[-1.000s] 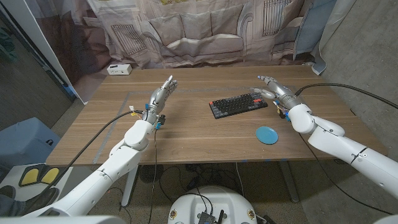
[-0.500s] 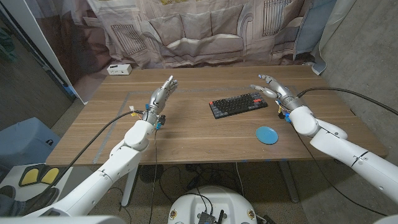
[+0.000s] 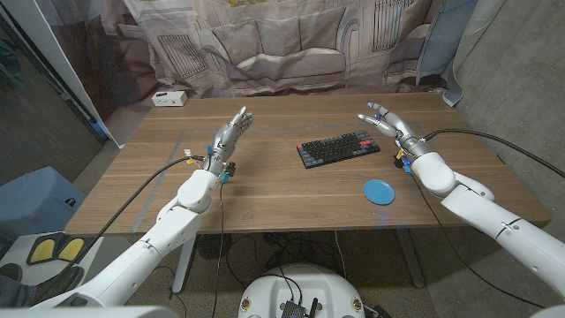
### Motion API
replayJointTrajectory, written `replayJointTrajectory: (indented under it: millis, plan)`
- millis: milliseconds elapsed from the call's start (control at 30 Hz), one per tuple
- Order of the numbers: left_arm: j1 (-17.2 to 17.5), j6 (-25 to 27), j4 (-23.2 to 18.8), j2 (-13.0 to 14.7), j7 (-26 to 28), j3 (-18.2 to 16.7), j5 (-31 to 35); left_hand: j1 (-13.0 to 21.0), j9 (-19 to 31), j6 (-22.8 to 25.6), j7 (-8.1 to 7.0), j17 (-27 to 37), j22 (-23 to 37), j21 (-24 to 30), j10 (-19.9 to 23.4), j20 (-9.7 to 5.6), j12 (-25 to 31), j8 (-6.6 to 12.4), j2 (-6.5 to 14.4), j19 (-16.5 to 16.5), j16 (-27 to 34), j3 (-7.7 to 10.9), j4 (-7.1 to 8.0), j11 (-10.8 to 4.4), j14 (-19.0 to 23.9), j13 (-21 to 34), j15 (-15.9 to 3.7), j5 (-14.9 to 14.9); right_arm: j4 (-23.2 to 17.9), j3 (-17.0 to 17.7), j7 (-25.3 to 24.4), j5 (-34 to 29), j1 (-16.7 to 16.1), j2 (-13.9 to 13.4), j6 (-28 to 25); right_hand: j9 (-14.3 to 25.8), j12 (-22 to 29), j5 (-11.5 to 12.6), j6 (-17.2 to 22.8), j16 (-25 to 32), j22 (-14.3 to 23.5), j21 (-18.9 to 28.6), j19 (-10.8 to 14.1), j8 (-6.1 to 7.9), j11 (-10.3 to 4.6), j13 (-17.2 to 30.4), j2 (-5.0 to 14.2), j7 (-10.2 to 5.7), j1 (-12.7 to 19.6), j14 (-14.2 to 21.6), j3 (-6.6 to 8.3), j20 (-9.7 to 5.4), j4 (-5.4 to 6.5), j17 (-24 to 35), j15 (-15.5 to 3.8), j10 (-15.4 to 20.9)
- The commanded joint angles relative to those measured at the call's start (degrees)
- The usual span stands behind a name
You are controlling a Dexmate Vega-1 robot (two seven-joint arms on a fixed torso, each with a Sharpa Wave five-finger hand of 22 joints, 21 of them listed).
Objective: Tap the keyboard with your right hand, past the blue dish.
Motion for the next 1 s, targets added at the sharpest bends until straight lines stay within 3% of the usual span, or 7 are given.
replayJointTrajectory:
  millis: [33,633,1000]
  plan:
    - [-1.00,-0.24,0.95,-0.45,-0.86,0.39,-0.36,0.27,0.21,0.24,0.40,0.31,0.24,-0.05,0.34,-0.43,-0.10,0.22,0.45,0.35,0.01,-0.06,-0.38,0.20,0.37,0.20,-0.03,-0.13,3.11,1.50,4.29,7.41,-0.13,1.53,6.44,0.08,0.30,0.12,-0.06,0.29,0.15,0.48,1.21,0.19,0.28,0.05,-0.35,0.43,0.43,0.44,-0.02,-1.13,-0.22,-0.01,0.10,1.00]
    - [0.22,-0.13,-0.42,-0.56,0.23,0.07,-0.63,0.24,0.21,0.71,0.56,0.32,0.24,-0.06,0.20,-0.77,-0.22,0.43,0.44,0.48,-0.04,-0.12,-0.48,0.18,0.38,0.20,-0.03,-0.16,7.32,2.60,11.99,18.07,0.79,3.66,10.22,0.09,0.50,0.04,1.44,0.58,0.14,1.29,6.06,0.57,1.48,0.04,-0.64,1.01,0.08,2.42,-0.47,-1.62,0.12,0.17,0.77,3.16]
    - [1.02,-0.36,-1.45,0.17,0.24,-0.58,-0.72,0.22,0.21,0.82,0.69,0.32,0.23,-0.03,-0.11,-1.27,-0.38,0.46,0.45,0.68,-0.17,-0.15,-0.54,0.40,0.07,0.20,-0.17,-0.18,6.76,3.03,14.67,21.93,0.08,4.03,11.13,0.09,0.60,-0.01,2.58,0.64,0.12,1.04,6.58,0.87,1.98,0.03,-0.74,1.28,-0.22,2.97,-0.70,-1.09,0.32,0.30,1.33,4.09]
